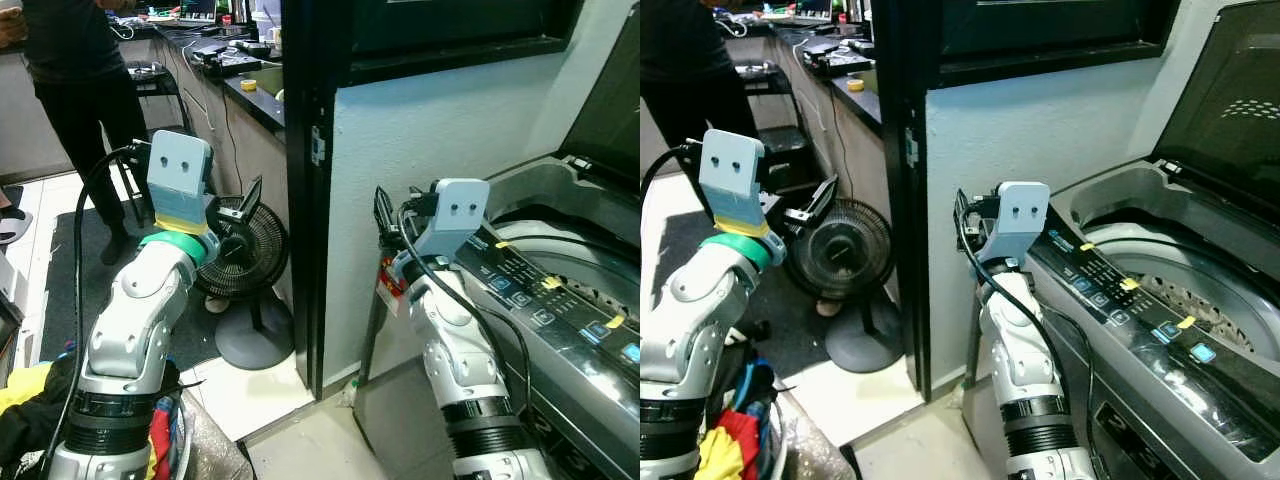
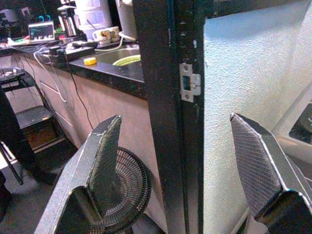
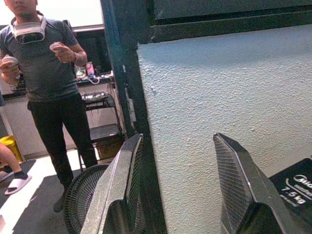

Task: Clothes washing

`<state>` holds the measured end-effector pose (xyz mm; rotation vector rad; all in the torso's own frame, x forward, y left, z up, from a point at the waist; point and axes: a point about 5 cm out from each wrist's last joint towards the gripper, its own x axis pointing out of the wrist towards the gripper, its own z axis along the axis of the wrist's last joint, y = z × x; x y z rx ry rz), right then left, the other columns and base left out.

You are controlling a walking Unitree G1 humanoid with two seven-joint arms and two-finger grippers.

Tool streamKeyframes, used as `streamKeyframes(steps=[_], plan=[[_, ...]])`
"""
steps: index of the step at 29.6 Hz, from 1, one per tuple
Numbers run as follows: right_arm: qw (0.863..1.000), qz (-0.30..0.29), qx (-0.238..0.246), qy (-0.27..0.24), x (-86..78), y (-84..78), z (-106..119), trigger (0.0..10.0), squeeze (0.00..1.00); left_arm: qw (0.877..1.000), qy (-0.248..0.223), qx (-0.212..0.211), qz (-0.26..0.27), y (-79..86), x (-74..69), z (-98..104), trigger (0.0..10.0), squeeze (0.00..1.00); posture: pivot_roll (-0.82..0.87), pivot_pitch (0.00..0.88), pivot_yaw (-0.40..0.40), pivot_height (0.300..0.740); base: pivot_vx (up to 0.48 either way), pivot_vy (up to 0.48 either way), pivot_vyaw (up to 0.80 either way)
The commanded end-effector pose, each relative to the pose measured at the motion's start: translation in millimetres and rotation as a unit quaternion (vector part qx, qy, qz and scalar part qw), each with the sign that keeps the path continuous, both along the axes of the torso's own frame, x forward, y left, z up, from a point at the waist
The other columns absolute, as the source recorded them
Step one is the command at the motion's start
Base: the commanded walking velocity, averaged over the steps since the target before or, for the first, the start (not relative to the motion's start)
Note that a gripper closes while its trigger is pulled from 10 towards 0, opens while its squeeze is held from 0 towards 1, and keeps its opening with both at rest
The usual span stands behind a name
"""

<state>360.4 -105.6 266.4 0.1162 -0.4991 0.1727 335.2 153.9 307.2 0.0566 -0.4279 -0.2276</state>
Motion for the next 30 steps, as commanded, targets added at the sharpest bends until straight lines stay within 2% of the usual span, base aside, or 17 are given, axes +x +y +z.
streamKeyframes(steps=[1, 7, 14, 15, 17, 18, 20, 22, 23, 24, 25, 27, 28, 29, 30], plan=[[1.000, 0.001, -0.003, 0.002, -1.5, 1.3, -4, 10.0, 0.00, 1.000, 0.003, 0.004, 0.000, -0.4, 0.4, -2, 10.0, 0.00, -0.01, 0.047, 0.078, 0.740, 0.000, 0.000, 0.00], [1.000, -0.007, -0.011, 0.001, -1.5, 0.1, -7, 10.0, 0.00, 1.000, 0.009, 0.010, -0.001, -2.7, -0.1, -8, 10.0, 0.00, -0.01, 0.050, 0.077, 0.740, 0.000, 0.000, 0.00], [0.999, -0.029, -0.024, 0.014, -0.4, -6.6, -19, 10.0, 0.00, 0.999, 0.051, -0.005, -0.004, -1.7, 1.3, -25, 10.0, 0.00, -0.01, 0.055, 0.075, 0.740, 0.000, 0.000, 0.80], [0.999, -0.030, -0.029, 0.023, -0.6, -6.1, -27, 10.0, 0.00, 0.998, 0.069, -0.007, -0.009, -2.8, 1.3, -33, 10.0, 0.00, -0.01, 0.055, 0.075, 0.740, 0.000, 0.000, 0.80], [0.999, -0.030, -0.029, 0.023, -0.6, -6.1, -27, 10.0, 0.00, 0.998, 0.069, -0.007, -0.009, -2.8, 1.3, -33, 10.0, 0.00, -0.01, 0.055, 0.075, 0.740, 0.000, 0.000, 0.80], [0.998, -0.031, -0.038, 0.041, -1.3, -5.8, -41, 10.0, 0.00, 0.997, 0.080, 0.007, -0.009, -5.1, 0.0, -43, 10.0, 0.00, 0.00, 0.055, 0.072, 0.740, 0.000, 0.000, 0.80], [0.998, -0.031, -0.038, 0.041, -1.3, -5.8, -41, 10.0, 0.00, 0.997, 0.080, 0.007, -0.009, -5.1, 0.0, -43, 10.0, 0.00, 0.00, 0.055, 0.072, 0.740, 0.000, 0.000, 0.80], [0.993, -0.040, -0.053, 0.092, -5.7, -13.2, -78, 10.0, 0.00, 0.992, 0.117, 0.034, 0.016, 0.4, -1.7, -72, 10.0, 0.00, 0.00, 0.054, 0.071, 0.740, 0.000, 0.000, 0.80], [0.993, -0.040, -0.053, 0.092, -5.7, -13.2, -78, 10.0, 0.00, 0.992, 0.117, 0.034, 0.016, 0.4, -1.7, -72, 10.0, 0.00, 0.00, 0.054, 0.071, 0.740, 0.000, 0.000, 0.80], [0.990, -0.046, -0.052, 0.121, -7.8, -20.3, -96, 10.0, 0.00, 0.989, 0.138, 0.050, 0.031, 6.4, -2.4, -88, 10.0, 0.00, -0.01, 0.050, 0.071, 0.740, 0.000, 0.000, 0.80], [0.990, -0.046, -0.052, 0.121, -7.8, -20.3, -96, 10.0, 0.00, 0.989, 0.138, 0.050, 0.031, 6.4, -2.4, -88, 10.0, 0.00, -0.01, 0.050, 0.071, 0.740, 0.000, 0.000, 0.80], [0.979, -0.054, -0.057, 0.187, -14.8, -33.0, -135, 10.0, 0.00, 0.979, 0.184, 0.069, 0.048, 17.7, -6.8, -123, 10.0, 0.00, -0.01, 0.046, 0.070, 0.740, 0.000, 0.000, 0.80], [0.979, -0.054, -0.057, 0.187, -14.8, -33.0, -135, 10.0, 0.00, 0.979, 0.184, 0.069, 0.048, 17.7, -6.8, -123, 10.0, 0.00, -0.01, 0.046, 0.070, 0.740, 0.000, 0.000, 0.80], [0.974, -0.053, -0.046, 0.216, -19.1, -37.1, -150, 10.0, 0.00, 0.975, 0.201, 0.082, 0.052, 21.2, -10.0, -138, 10.0, 0.00, -0.01, 0.046, 0.070, 0.740, 0.000, 0.000, 0.80], [0.974, -0.053, -0.046, 0.216, -19.1, -37.1, -150, 10.0, 0.00, 0.975, 0.201, 0.082, 0.052, 21.2, -10.0, -138, 10.0, 0.00, -0.01, 0.046, 0.070, 0.740, 0.000, 0.000, 0.80]])
